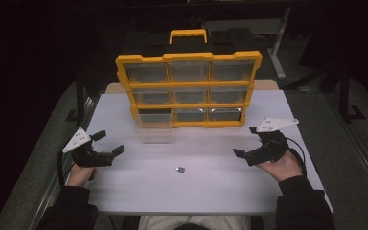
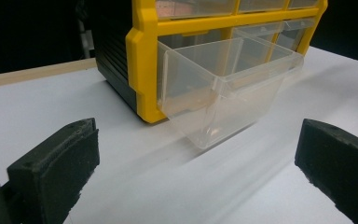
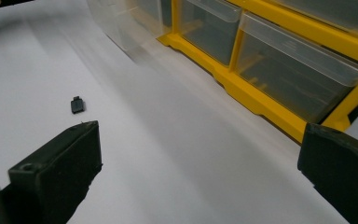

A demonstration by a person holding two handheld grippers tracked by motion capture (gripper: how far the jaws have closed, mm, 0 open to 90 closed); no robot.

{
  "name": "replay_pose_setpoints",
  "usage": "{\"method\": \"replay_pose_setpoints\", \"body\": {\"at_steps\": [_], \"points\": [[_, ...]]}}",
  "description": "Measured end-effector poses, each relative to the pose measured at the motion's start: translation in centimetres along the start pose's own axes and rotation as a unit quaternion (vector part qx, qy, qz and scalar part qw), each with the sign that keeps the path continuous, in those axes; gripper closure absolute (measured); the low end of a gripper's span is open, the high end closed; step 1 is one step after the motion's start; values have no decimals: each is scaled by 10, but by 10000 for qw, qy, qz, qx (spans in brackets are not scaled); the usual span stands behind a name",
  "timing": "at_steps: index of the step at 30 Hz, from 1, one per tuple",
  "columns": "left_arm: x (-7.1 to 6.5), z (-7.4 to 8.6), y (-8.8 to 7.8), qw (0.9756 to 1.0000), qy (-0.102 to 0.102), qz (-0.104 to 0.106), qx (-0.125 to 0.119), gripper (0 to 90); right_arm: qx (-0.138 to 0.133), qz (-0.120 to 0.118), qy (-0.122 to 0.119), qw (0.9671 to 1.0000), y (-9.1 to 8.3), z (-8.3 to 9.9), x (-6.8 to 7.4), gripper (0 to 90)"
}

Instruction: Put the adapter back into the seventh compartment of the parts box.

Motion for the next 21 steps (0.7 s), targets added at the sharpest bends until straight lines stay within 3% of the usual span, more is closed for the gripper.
{"method": "replay_pose_setpoints", "body": {"at_steps": [21], "points": [[0,0,0,10000,-1,9,13,0,166,-261,-335,9990,14,-12,22,0]]}}
Point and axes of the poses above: each handheld gripper's, and its own axes: y roughly forward along the jaws, z roughly out of its underside, x roughly to its left, the point moved 7 cm from there along y, roughly forward along the jaws, and after that the axes turned 13 degrees about z, right-handed, at the moved point
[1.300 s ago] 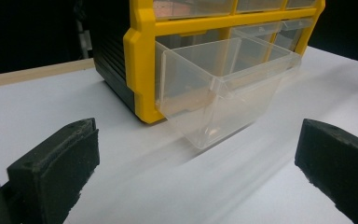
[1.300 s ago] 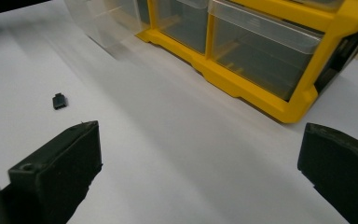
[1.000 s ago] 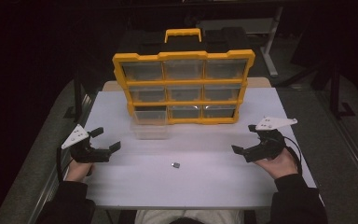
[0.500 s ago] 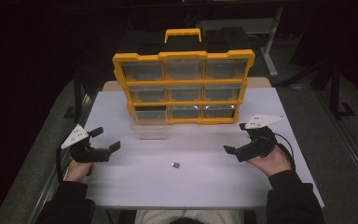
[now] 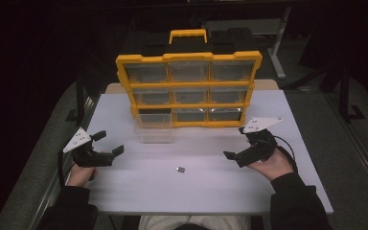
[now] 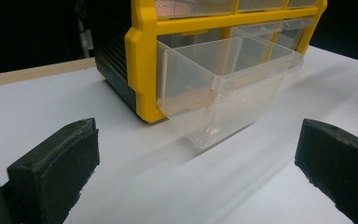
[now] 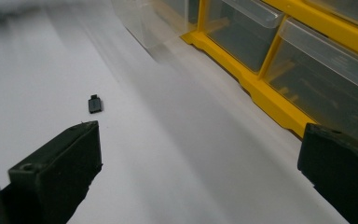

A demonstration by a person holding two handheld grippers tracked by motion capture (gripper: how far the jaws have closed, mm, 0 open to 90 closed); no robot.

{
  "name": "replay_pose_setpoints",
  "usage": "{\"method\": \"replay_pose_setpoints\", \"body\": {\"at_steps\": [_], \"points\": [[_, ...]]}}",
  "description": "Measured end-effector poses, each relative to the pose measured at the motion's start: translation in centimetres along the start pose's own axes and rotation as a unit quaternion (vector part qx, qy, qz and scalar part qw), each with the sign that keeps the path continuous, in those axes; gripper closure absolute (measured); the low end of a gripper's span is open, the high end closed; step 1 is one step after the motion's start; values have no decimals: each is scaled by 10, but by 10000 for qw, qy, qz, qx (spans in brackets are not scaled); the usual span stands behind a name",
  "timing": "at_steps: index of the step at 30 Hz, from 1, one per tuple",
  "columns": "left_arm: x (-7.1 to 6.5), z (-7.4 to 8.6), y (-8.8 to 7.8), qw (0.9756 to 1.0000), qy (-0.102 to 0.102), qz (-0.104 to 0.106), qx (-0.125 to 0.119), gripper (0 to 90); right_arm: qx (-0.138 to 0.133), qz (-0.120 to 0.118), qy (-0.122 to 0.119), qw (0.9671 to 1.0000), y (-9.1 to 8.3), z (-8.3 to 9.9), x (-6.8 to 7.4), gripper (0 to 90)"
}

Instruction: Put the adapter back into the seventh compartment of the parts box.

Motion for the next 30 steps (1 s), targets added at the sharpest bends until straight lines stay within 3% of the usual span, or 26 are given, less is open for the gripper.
{"method": "replay_pose_setpoints", "body": {"at_steps": [11,30], "points": [[0,0,0,10000,12,16,4,0,106,-124,-204,9997,10,-12,10,0],[0,0,0,10000,13,19,17,0,324,-301,-461,9980,26,-15,27,0]]}}
Point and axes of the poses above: each handheld gripper's, and its own axes: y roughly forward along the jaws, z roughly out of its underside, x roughly to its left, the point moved 7 cm from there along y, roughly forward along the jaws, and after that the axes turned 13 degrees about z, right-handed, at the moved point
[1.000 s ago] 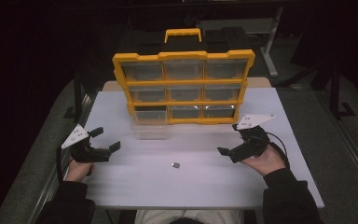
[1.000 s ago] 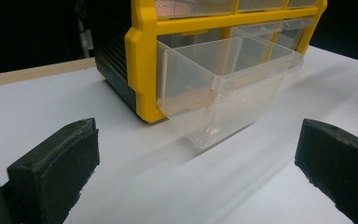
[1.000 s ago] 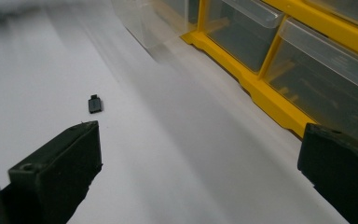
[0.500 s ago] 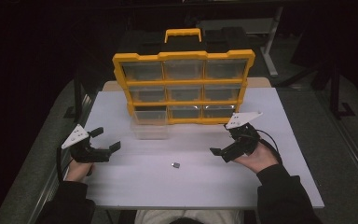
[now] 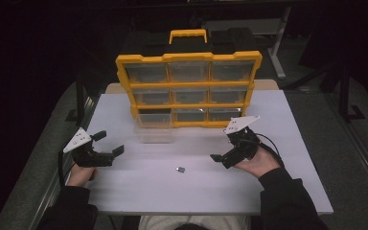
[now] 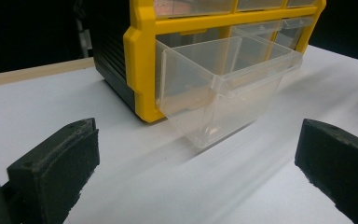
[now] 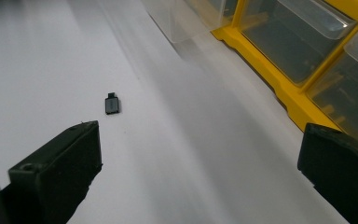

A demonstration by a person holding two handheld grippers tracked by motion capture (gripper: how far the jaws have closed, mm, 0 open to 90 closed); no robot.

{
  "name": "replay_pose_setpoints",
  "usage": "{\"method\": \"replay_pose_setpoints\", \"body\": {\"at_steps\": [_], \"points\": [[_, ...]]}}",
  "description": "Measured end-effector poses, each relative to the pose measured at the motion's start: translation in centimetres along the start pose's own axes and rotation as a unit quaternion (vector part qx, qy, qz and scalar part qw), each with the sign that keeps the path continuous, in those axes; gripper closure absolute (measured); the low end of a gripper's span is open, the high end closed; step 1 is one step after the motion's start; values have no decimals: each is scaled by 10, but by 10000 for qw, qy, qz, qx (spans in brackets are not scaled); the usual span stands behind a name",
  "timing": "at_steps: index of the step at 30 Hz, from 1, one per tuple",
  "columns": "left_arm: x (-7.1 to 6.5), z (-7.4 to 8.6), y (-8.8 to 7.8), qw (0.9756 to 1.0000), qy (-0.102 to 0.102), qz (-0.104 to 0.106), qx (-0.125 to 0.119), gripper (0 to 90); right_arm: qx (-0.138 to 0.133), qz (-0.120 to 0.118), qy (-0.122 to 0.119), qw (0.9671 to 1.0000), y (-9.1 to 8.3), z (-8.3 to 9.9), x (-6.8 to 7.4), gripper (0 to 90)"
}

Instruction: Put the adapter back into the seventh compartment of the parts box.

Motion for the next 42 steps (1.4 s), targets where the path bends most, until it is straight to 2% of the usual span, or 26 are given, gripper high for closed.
{"method": "replay_pose_setpoints", "body": {"at_steps": [42], "points": [[0,0,1,10000,18,-2,24,0,407,-377,-356,9978,31,-3,29,0]]}}
Point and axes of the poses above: each handheld gripper's, and its own axes: y roughly forward along the jaws, z roughly out of its underside, x roughly to its left, the point moved 7 cm from there along y, roughly forward along the jaws, and after that the axes turned 13 degrees about z, right-handed, at the moved point
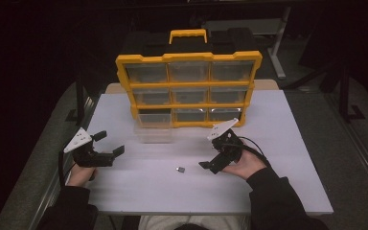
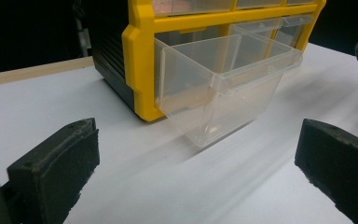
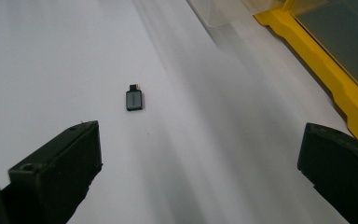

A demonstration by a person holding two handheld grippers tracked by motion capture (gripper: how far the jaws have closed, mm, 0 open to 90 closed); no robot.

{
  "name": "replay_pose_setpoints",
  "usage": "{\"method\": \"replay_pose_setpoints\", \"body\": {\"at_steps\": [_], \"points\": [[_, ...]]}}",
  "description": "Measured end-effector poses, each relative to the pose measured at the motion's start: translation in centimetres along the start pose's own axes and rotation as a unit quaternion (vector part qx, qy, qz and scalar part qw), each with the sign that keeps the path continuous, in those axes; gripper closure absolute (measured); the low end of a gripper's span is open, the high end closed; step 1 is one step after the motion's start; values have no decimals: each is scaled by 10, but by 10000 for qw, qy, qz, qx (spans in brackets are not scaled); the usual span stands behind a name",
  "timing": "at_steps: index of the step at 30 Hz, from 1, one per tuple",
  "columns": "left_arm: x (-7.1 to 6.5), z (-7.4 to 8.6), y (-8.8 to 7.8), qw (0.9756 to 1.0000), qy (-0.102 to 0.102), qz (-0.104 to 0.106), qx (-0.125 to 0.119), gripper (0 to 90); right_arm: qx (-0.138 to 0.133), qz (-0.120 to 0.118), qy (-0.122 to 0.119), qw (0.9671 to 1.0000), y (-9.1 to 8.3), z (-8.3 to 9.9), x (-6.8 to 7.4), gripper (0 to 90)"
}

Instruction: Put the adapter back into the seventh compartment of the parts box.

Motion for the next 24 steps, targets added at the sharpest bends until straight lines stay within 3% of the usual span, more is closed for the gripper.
{"method": "replay_pose_setpoints", "body": {"at_steps": [24], "points": [[0,0,0,10000,11,11,8,0,212,-262,-225,9992,14,-13,14,0]]}}
Point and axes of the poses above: each handheld gripper's, and its own axes: y roughly forward along the jaws, z roughly out of its underside, x roughly to its left, the point moved 7 cm from there along y, roughly forward along the jaws, and after that the axes turned 13 degrees about z, right-handed, at the moved point
